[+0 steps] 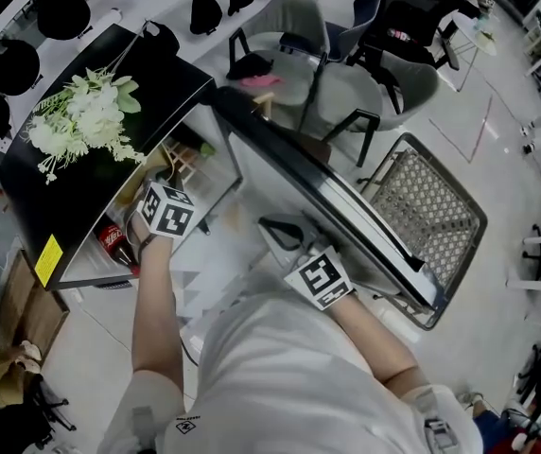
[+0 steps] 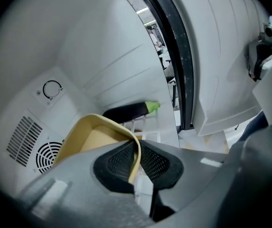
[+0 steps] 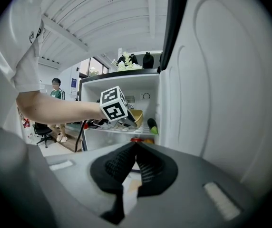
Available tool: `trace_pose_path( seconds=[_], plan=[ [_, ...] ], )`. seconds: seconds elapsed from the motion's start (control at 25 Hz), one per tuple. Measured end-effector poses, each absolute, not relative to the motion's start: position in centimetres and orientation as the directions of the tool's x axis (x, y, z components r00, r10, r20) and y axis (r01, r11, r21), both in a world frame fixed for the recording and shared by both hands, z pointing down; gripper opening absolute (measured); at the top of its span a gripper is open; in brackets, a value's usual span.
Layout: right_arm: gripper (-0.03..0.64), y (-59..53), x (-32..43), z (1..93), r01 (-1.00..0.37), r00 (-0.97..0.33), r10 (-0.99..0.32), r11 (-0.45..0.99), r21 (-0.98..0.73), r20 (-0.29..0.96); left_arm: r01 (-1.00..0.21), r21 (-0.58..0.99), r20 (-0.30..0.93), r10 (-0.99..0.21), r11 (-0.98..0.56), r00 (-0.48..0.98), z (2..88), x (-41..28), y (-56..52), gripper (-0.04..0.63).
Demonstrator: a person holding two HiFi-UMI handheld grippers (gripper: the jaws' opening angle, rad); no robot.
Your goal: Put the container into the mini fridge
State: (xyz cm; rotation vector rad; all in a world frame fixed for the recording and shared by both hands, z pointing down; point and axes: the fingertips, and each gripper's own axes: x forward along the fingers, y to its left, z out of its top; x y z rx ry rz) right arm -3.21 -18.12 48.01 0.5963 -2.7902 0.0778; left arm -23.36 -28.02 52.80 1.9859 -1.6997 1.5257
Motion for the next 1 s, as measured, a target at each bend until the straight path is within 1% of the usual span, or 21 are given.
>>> trace_pose_path(
  seconds=[0.28,0.4,0.68,1.0],
  plan=[
    [0.003,-18.25,-3.22,48.24,-0.41,-0.872,-0.393,0.912,0.005,0.292,-0.797,-0.483,0.72,-0.682,-0.363,-0.126,52.98,-23.31,-28.4,0.044],
    [0.003,-18.25,-3.26,48.27,-0.407,-0.873,-0.39,0.913,0.003,0.293,-0.796,-0.484,0.718,-0.684,-0.362,-0.125,52.95,-23.19,-28.49,0.061],
    [0.003,-18.17,-3.24,48.28,-0.398,-0.877,-0.38,0.918,0.0,0.293,-0.791,-0.49,0.722,-0.679,-0.367,-0.132,53.29,-22.88,-28.4,0.126],
    [0.003,-18.05,-3.47,48.01,-0.37,-0.891,-0.353,0.929,-0.006,0.286,-0.795,-0.505,0.701,-0.696,-0.335,-0.152,52.42,-22.94,-27.74,0.146]
  ],
)
